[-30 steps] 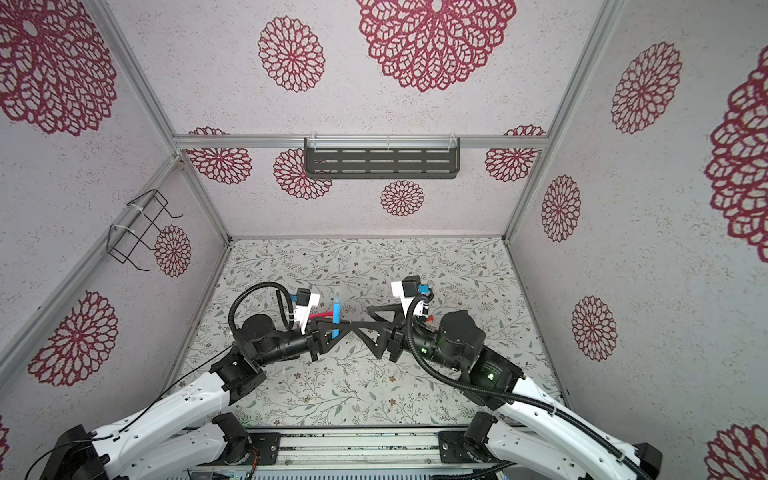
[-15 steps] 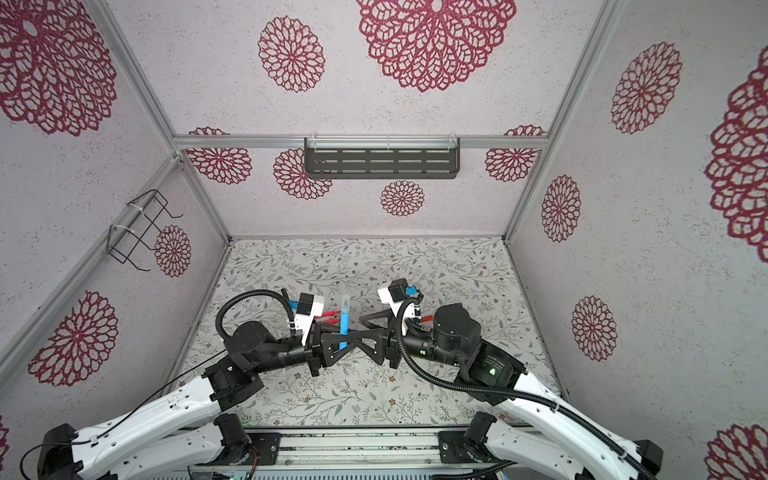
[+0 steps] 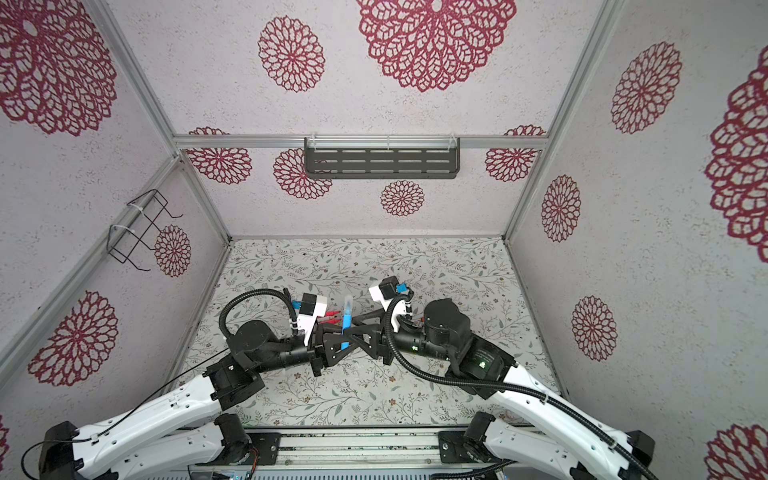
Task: Insert the pens into the pen caps
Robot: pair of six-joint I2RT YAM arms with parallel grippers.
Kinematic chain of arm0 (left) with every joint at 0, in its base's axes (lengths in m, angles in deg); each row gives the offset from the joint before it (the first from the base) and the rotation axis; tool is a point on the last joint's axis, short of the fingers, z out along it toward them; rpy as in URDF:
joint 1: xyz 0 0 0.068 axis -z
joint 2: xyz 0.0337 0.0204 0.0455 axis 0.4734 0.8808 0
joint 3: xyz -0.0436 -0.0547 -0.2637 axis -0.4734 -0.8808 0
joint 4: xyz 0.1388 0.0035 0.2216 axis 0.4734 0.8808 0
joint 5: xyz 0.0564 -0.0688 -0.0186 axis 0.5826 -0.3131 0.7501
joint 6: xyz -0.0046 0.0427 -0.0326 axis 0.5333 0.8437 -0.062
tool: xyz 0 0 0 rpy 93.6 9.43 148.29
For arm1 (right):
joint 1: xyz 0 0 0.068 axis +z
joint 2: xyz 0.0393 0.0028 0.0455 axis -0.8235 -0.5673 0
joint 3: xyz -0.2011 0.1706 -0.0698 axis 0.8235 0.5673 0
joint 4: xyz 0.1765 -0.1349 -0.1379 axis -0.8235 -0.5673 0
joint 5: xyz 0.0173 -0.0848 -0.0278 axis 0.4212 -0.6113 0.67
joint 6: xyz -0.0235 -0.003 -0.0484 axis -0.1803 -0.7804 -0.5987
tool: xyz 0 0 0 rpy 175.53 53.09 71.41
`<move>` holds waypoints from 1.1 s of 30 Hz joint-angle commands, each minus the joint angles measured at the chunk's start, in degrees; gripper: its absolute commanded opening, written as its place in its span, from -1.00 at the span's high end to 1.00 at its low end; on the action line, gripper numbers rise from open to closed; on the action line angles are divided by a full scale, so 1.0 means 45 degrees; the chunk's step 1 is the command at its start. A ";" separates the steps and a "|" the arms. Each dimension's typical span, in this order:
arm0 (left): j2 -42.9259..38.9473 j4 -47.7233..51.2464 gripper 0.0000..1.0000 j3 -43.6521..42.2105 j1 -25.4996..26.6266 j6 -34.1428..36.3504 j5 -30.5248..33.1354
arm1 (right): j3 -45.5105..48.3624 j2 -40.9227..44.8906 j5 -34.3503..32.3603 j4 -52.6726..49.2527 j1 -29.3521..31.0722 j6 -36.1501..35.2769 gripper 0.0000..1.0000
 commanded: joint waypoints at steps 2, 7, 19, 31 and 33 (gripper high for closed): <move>0.0056 -0.0113 1.00 0.0219 0.0143 0.0216 0.0061 | -0.0561 -0.0240 0.0470 0.0851 -0.0041 -0.0213 0.36; 0.0182 0.0335 1.00 0.0305 0.0152 0.0225 0.0457 | -0.0549 -0.0400 0.0324 0.0854 -0.0032 -0.0202 0.92; 0.0085 0.5674 -0.61 0.0677 0.0142 -0.0264 0.8037 | -0.1299 -0.1002 -0.6057 -0.3255 -0.0944 0.0316 0.88; -0.0822 0.7532 -0.48 -0.0450 0.0187 -0.1841 0.9524 | -0.3686 -0.7229 -0.6542 -0.6498 -0.5931 -0.0592 0.91; -0.1078 0.7717 -0.48 -0.0522 0.0197 -0.1957 0.9519 | -0.4779 -0.8620 -0.6609 -0.6952 -0.6300 -0.0939 0.91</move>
